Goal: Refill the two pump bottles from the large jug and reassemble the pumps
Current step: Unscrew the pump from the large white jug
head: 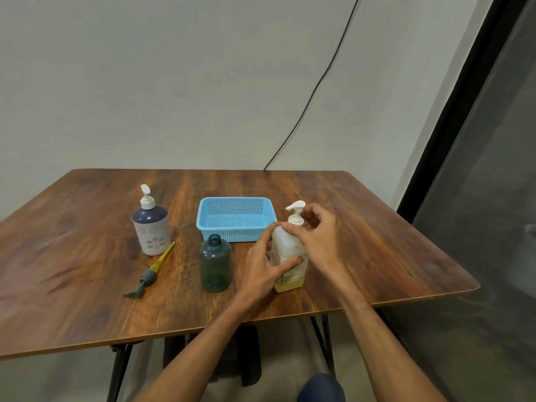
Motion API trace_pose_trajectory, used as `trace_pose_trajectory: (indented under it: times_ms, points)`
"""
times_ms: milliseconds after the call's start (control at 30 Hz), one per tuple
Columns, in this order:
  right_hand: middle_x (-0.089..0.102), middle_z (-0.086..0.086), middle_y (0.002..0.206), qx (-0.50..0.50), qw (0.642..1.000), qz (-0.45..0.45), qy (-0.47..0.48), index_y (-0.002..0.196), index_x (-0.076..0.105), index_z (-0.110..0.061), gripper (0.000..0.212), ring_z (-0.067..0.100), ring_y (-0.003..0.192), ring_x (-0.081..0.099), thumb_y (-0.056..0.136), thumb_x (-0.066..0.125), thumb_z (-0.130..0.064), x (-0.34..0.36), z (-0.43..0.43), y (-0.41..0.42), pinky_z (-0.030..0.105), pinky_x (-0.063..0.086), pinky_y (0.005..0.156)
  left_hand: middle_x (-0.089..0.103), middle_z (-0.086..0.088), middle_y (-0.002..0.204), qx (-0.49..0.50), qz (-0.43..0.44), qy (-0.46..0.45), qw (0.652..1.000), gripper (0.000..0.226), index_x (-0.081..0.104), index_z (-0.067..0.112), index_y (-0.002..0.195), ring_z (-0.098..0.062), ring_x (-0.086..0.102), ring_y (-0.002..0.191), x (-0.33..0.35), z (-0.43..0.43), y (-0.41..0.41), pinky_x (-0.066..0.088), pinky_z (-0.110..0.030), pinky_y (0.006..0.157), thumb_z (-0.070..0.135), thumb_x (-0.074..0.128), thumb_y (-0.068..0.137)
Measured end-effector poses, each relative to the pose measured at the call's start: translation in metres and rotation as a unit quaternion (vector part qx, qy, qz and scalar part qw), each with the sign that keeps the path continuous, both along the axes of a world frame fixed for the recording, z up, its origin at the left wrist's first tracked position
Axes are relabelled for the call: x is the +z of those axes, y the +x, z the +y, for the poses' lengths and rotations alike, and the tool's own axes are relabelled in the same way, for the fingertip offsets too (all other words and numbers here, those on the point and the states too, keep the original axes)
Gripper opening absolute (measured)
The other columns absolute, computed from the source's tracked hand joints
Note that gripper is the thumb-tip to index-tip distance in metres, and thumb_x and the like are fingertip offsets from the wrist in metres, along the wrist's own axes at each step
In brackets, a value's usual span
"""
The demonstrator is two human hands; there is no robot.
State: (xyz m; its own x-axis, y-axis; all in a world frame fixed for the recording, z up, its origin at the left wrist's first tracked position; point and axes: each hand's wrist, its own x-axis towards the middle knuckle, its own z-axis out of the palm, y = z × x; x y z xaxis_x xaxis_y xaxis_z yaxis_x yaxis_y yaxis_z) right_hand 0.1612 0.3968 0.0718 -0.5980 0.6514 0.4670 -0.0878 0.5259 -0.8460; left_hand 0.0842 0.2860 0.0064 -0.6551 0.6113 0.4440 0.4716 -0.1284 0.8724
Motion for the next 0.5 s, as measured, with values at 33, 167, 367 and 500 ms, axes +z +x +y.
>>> trace_pose_trajectory:
  times_ms: [33, 167, 367, 500]
  points:
    - [0.073, -0.004, 0.088, 0.015, 1.000, -0.001, -0.015, 0.089, 0.070, -0.021, 0.024, 0.004, 0.081, 0.068, 0.074, 0.086, -0.012, 0.001, 0.002, 0.000, 0.026, 0.058, 0.072, 0.056, 0.036, 0.124, -0.002, 0.001, 0.001, 1.000, 0.071, 0.043, 0.055, 0.129, 0.007, 0.056, 0.118, 0.001, 0.000, 0.000, 0.054, -0.020, 0.092, 0.032, 0.086, 0.078]
    - [0.076, 0.006, 0.111, 0.152, 0.980, -0.018, -0.127, 0.117, 0.068, -0.006, 0.036, 0.020, 0.107, 0.071, 0.083, 0.073, 0.005, 0.009, 0.017, 0.013, 0.040, 0.058, 0.094, 0.053, 0.044, 0.122, -0.002, 0.003, -0.002, 1.000, 0.070, 0.043, 0.055, 0.129, 0.008, 0.057, 0.115, 0.002, -0.001, 0.001, 0.053, -0.016, 0.087, 0.032, 0.087, 0.078]
    - [0.074, -0.002, 0.096, 0.038, 0.998, -0.003, -0.059, 0.099, 0.069, -0.014, 0.037, 0.010, 0.089, 0.069, 0.070, 0.091, -0.019, 0.008, 0.013, 0.010, 0.028, 0.059, 0.079, 0.054, 0.032, 0.126, 0.006, 0.005, -0.006, 1.000, 0.074, 0.040, 0.058, 0.131, 0.008, 0.054, 0.118, -0.001, 0.001, -0.001, 0.054, -0.017, 0.090, 0.039, 0.086, 0.077]
    - [0.072, 0.001, 0.081, 0.031, 0.998, 0.003, -0.050, 0.086, 0.074, -0.017, 0.020, 0.013, 0.075, 0.065, 0.072, 0.088, -0.014, 0.009, 0.011, 0.007, 0.035, 0.058, 0.070, 0.055, 0.030, 0.126, 0.004, 0.006, -0.005, 1.000, 0.073, 0.041, 0.057, 0.130, 0.007, 0.055, 0.118, -0.002, 0.001, -0.002, 0.054, -0.016, 0.090, 0.037, 0.086, 0.077]
